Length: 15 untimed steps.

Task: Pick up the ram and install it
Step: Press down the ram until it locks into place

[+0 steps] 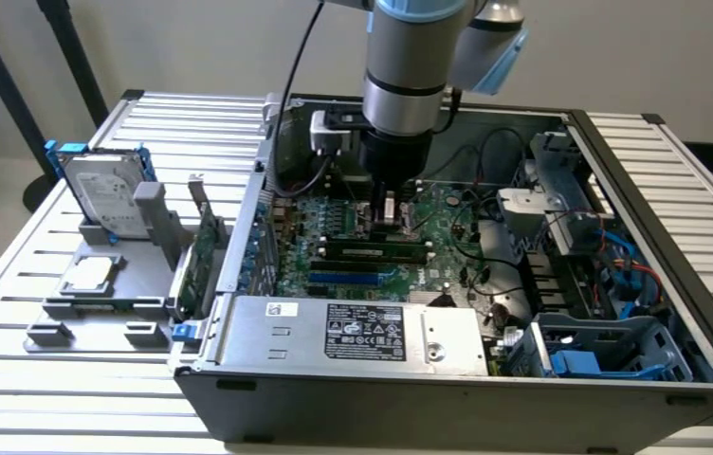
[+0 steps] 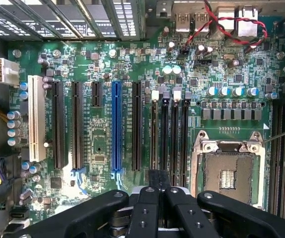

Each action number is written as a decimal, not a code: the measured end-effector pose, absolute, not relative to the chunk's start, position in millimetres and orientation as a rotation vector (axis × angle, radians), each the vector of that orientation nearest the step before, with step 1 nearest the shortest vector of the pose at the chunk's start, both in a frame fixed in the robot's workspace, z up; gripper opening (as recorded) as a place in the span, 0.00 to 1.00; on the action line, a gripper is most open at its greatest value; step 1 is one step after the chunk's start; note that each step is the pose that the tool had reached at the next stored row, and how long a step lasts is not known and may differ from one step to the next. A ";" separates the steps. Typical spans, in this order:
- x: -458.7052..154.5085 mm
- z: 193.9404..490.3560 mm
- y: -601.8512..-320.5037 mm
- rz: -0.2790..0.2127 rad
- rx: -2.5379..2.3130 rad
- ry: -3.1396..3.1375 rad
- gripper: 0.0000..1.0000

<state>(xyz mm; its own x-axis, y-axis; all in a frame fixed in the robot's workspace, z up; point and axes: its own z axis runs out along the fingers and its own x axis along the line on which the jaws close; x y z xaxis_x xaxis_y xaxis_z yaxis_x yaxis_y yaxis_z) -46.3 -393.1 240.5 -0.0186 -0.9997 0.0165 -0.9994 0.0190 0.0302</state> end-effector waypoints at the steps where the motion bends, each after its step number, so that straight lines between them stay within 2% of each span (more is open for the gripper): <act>1: -46.3 240.0 -393.1 -0.017 2.178 -2.220 0.11; 15: -46.3 233.3 -393.2 -0.042 2.189 -2.230 0.11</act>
